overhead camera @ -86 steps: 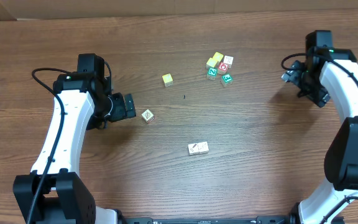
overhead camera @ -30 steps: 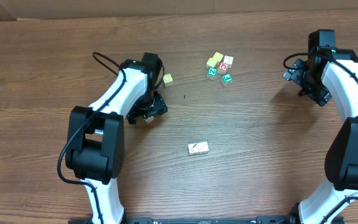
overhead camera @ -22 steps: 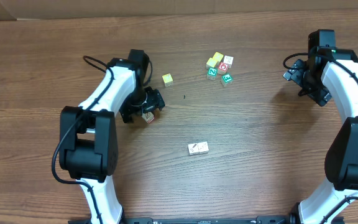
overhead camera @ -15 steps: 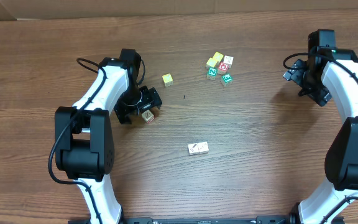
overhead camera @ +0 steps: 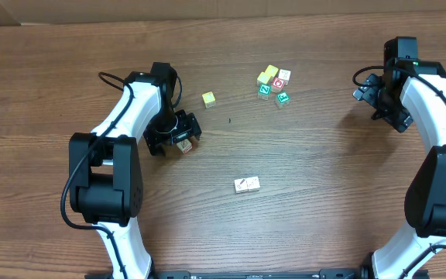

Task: Flip 3 blocks
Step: 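Lower the left gripper and close it on the leaf block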

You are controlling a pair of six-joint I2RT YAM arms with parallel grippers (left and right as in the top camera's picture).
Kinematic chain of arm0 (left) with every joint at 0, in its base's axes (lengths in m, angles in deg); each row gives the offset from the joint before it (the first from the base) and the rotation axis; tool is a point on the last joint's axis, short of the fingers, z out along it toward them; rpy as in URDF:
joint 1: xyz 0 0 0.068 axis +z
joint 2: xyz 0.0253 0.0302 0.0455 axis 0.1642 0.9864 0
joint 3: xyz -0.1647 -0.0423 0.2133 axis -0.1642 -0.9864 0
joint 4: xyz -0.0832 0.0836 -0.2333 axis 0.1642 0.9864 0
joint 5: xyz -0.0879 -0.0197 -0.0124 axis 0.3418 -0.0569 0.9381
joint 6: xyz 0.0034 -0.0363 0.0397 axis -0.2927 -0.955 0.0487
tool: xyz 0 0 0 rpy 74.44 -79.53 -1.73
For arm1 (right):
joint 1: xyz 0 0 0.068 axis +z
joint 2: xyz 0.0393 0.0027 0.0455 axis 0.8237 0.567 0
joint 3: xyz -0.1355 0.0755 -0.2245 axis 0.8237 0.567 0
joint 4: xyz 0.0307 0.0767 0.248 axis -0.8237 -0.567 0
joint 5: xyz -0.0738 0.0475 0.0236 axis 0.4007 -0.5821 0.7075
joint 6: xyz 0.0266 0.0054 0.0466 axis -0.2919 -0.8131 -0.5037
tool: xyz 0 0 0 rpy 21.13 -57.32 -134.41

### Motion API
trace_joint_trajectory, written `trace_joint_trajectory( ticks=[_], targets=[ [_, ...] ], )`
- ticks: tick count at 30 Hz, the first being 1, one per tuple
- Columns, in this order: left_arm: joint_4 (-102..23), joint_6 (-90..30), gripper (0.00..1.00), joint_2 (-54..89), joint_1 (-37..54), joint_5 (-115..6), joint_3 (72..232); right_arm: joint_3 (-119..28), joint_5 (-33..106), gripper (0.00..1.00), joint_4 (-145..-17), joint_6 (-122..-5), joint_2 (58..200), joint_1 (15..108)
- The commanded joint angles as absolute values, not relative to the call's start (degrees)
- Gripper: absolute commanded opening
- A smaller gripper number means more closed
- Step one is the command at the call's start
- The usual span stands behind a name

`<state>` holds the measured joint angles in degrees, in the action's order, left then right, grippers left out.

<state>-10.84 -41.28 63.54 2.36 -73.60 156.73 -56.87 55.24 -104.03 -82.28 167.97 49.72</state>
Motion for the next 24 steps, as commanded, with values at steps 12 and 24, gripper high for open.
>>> trace_joint_trajectory(
  ticks=[12, 24],
  targets=[
    [-10.4, -40.2, 0.94, 63.9, 1.7, -75.5, 157.8, -57.7, 55.4, 1.00, -103.9, -82.1, 166.2, 49.7],
    [-10.7, -40.4, 0.77, 63.9, 1.5, -75.5, 157.8, -57.7, 55.4, 1.00, -103.9, -82.1, 166.2, 49.7]
  ],
)
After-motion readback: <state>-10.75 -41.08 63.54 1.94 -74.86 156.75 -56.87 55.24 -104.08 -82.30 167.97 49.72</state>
